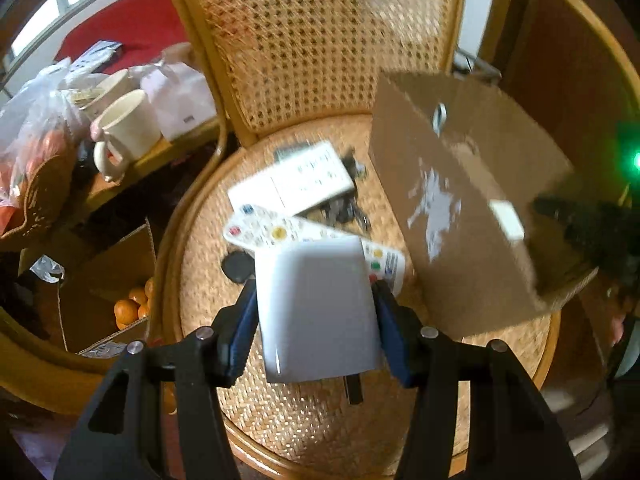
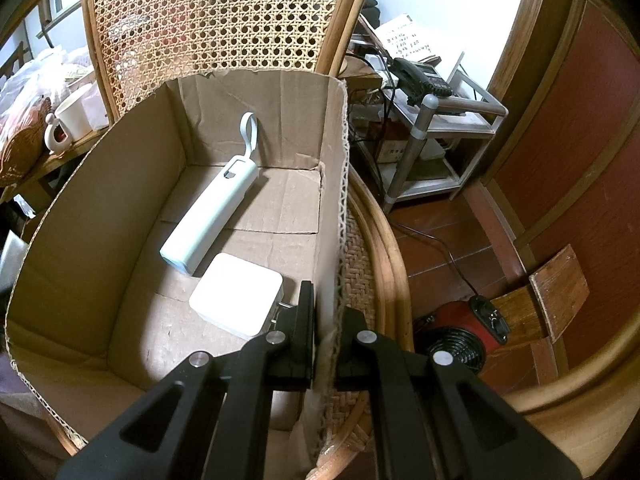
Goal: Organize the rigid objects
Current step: 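Close the left gripper on the white square plug adapter and lift it, then carry the white plug adapter into the cardboard box and open the left gripper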
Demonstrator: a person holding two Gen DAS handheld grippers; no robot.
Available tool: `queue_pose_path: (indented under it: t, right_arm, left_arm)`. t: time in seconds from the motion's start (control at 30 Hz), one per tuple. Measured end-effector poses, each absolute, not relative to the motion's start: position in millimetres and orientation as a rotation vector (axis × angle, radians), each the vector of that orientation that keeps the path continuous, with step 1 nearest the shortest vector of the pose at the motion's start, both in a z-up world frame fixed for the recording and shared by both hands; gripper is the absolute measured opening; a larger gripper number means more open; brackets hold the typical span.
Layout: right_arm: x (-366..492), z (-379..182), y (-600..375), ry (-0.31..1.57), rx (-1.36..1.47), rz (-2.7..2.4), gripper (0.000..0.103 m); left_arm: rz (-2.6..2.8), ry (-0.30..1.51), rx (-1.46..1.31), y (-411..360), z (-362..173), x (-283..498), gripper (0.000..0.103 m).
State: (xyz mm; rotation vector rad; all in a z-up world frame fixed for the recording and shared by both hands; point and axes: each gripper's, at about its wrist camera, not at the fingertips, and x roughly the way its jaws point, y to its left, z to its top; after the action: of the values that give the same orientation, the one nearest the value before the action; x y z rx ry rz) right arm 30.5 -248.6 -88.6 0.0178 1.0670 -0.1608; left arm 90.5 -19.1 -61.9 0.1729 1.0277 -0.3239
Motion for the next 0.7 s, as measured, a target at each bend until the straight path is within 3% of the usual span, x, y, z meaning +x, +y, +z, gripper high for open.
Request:
queue_pose_path:
  t: [0.7]
  right_arm:
    - [31,-87,-251,1.065,0.020,-0.158,0.007]
  left_arm:
    - [-0.359,0.823,0.050,-63,-11,94,0.054]
